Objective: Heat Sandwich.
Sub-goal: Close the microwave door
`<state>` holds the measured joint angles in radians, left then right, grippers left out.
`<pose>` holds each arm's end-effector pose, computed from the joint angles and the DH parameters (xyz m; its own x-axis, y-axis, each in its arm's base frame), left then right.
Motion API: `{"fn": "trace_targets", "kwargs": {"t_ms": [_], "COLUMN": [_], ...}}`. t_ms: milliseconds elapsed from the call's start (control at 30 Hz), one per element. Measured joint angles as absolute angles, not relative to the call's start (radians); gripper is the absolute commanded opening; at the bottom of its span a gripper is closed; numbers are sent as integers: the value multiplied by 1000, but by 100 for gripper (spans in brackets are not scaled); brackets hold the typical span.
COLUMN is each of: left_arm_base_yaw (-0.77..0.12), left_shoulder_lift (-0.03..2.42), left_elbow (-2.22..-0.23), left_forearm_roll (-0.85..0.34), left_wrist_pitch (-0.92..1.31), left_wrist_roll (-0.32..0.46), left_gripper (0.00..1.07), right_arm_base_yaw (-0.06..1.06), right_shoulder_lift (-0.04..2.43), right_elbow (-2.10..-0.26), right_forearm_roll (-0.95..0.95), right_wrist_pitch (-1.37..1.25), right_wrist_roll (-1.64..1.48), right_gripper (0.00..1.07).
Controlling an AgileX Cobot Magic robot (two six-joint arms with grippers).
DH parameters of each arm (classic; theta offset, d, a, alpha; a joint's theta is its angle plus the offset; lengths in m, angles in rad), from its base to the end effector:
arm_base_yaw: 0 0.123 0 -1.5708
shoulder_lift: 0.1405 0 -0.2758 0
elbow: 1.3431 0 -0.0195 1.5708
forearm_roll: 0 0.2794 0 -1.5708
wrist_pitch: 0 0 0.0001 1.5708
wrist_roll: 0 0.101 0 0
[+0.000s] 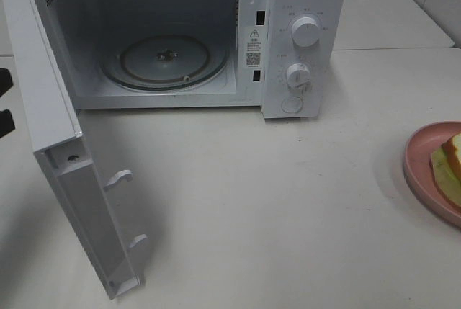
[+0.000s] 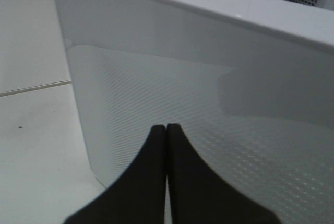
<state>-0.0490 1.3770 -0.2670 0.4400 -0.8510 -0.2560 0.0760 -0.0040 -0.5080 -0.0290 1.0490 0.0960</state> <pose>0.2390 -0.0441 0.1489 -0.2033 0.0526 -0.9777 0.3680 0.9295 -0.0265 0.0375 0.0003 0.2902 -0.4363 0.0484 -0.8985 -0.0178 0.9979 0.0625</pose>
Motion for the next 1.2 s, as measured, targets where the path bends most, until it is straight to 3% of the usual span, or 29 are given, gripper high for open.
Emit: {"fn": "trace_targets", "kwargs": {"t_ms": [367, 633, 900, 1200], "left_arm_base_yaw": [-245, -341, -457, -587], "left_shoulder_lift": [1473, 1539, 1624, 1737], "left_elbow": [-276, -349, -455, -608], "left_forearm_roll": [190, 151, 49, -94], "left_wrist_pitch": [-873, -874, -874, -850], "left_wrist_roll": [-144, -110, -95, -16], "left_gripper": [0, 0, 0, 0], "right_arm_base_yaw": [76, 76, 76, 76], "right_shoulder_lift": [-4, -4, -4, -4], "right_elbow": [-508, -508, -508, -508], "right_forearm_roll": [-29, -29, -29, -29], "right_wrist_pitch": [1049, 1049, 1049, 1049], "right_wrist_roll": [96, 96, 96, 96], "right_gripper": [75, 75, 75, 75]}}
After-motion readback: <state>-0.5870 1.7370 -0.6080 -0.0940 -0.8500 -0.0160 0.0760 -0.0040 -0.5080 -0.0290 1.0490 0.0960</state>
